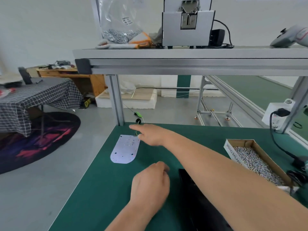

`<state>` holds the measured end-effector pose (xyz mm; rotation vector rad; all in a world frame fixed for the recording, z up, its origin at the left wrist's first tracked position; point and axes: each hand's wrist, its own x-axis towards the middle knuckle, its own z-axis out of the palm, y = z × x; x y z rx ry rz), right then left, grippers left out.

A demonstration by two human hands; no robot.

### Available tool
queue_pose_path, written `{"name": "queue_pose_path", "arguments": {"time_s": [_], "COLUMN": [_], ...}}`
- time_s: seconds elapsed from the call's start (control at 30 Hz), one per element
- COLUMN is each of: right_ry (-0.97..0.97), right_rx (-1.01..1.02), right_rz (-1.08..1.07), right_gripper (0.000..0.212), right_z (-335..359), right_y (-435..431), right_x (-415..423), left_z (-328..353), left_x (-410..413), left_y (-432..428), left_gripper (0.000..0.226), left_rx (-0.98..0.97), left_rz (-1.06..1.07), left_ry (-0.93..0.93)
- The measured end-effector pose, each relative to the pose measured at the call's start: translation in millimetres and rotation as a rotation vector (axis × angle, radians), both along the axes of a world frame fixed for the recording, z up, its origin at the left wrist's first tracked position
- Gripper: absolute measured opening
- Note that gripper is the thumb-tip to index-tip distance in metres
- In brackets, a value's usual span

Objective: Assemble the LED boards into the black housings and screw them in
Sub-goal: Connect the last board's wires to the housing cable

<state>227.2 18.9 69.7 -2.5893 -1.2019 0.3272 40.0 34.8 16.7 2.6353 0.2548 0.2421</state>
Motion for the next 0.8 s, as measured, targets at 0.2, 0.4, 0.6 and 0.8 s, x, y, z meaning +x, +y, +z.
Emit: {"name": "queue_pose_path", "arguments": {"time_s": [0.2,0.4,0.6,0.8], "right_ry": [-0.232,-0.349,-0.296,-0.131], "right_rx": [-0.269,-0.233,-0.220,-0.110], "right_rz": [0.058,0.015,0.168,0.117], "right_gripper": [0.067,0.024,0.024,0.030], "right_z": [-20.1,-25.4,-13.9,-18.8], "right_y": [22.6,13.8,-24.8,-92.3], "right_x": [11.7,16.0,24.2,8.1], "left_z": [-5.6,-7.1,-11.0,-3.9], "left_x": [5.6,4.4,3.9,1.9], "left_y": [6.6,11.6,12.8,10.4], "left_gripper": [0.034,0.018,0.022,0.023], "left_rx": [-0.075,-0.374,-0.546,-0.658], "left_rz": [0.003,0.049,0.019,0.017], "left_ry": [-0.038,-0.107,-0.199,-0.306]}}
